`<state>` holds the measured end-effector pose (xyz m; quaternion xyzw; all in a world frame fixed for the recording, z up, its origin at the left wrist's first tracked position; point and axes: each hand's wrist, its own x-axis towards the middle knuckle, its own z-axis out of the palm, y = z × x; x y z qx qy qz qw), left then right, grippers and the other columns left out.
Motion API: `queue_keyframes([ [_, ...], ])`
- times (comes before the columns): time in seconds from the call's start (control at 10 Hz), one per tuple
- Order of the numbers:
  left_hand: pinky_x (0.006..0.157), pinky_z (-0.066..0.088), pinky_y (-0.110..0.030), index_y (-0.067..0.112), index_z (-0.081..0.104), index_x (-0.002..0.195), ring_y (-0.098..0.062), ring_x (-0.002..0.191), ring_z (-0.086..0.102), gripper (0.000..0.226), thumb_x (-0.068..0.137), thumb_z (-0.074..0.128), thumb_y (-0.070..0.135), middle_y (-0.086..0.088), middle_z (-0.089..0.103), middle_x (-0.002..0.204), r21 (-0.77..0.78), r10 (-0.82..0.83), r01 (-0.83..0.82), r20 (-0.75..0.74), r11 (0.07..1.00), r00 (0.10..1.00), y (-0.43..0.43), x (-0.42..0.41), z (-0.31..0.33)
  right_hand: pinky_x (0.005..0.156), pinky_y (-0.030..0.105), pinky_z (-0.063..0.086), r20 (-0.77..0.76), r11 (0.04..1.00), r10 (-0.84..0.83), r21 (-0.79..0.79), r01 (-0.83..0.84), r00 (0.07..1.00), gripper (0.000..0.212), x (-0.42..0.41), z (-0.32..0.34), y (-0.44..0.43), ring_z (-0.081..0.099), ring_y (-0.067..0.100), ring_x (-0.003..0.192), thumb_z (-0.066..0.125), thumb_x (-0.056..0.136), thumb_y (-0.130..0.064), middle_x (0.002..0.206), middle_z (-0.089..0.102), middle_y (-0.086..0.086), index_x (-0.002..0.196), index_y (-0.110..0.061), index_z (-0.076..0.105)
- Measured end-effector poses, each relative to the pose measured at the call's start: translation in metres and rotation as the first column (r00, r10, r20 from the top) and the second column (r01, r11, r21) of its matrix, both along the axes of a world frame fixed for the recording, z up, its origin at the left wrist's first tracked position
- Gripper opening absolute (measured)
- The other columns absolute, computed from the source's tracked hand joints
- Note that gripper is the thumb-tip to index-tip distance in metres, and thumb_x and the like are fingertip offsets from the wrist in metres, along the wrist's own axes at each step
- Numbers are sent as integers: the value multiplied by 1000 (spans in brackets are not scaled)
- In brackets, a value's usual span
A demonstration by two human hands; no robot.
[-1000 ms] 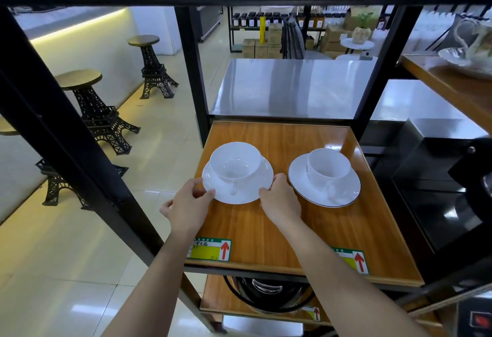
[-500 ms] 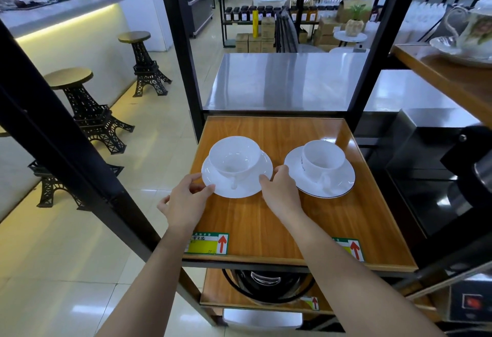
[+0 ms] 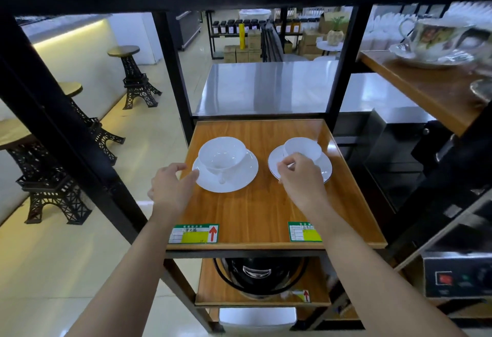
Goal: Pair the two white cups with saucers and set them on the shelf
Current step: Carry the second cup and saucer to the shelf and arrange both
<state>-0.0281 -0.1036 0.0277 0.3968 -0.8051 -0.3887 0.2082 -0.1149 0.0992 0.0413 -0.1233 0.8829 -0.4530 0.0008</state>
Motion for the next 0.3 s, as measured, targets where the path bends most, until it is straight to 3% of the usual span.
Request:
queue_keyframes([
  [0.2,105,30,-42,11,50,130,-26,127,39,47,88,58,31,-11,50,136,-282,-120,62,-194,957,974,30,24,45,49,8,36,-173,995,-46,-93,30,984,16,14,37,45,55,5,67,47,92,-23,79,64,-2,91,-16,61],
  [0.3,105,32,-43,11,46,132,-27,128,38,50,88,57,31,-12,48,136,-415,-164,36,-277,909,947,55,40,64,52,8,38,-182,977,-63,-210,24,981,15,33,62,73,55,0,64,50,92,-23,74,65,-5,91,-17,63],
])
